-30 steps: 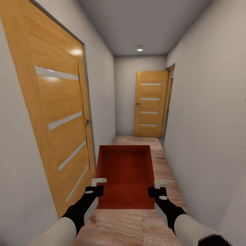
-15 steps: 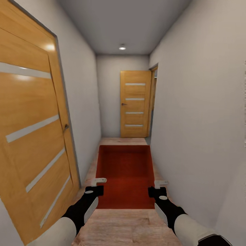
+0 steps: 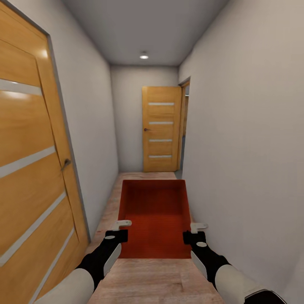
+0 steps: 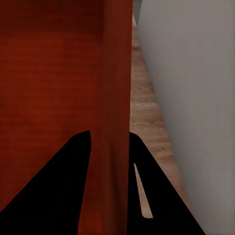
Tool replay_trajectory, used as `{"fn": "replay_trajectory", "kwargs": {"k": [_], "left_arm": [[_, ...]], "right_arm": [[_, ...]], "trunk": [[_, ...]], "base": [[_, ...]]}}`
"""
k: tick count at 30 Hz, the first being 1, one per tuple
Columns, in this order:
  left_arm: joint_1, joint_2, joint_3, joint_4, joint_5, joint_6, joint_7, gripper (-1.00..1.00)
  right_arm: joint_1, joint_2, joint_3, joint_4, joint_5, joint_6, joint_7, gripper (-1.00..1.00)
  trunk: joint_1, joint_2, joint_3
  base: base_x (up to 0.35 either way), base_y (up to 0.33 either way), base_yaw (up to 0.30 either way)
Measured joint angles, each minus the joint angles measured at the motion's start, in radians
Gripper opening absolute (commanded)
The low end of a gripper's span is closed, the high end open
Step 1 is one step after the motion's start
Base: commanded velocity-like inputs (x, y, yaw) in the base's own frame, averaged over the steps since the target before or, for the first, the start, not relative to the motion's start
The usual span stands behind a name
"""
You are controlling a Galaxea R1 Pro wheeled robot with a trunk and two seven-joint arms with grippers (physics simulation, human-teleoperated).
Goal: Move the two storage containers from the living room to the garage. In the garage, place one container on the floor and stack the other container on top of it (either order is fine).
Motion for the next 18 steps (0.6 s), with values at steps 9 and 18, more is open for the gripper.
{"fn": "replay_trajectory", "kwargs": {"k": [9, 18], "left_arm": [[0.000, 0.000, 0.000, -0.001, 0.000, 0.001, 0.000, -1.00], [0.000, 0.000, 0.000, -0.002, -0.002, 0.000, 0.000, -1.00]], "right_arm": [[0.000, 0.000, 0.000, 0.000, 0.000, 0.001, 0.000, -1.00], [0.000, 0.000, 0.000, -0.001, 0.000, -0.002, 0.000, -1.00]], "trunk": [[0.000, 0.000, 0.000], [0.000, 0.000, 0.000]], "base": [[0.322, 0.000, 0.000], [0.323, 0.000, 0.000]]}}
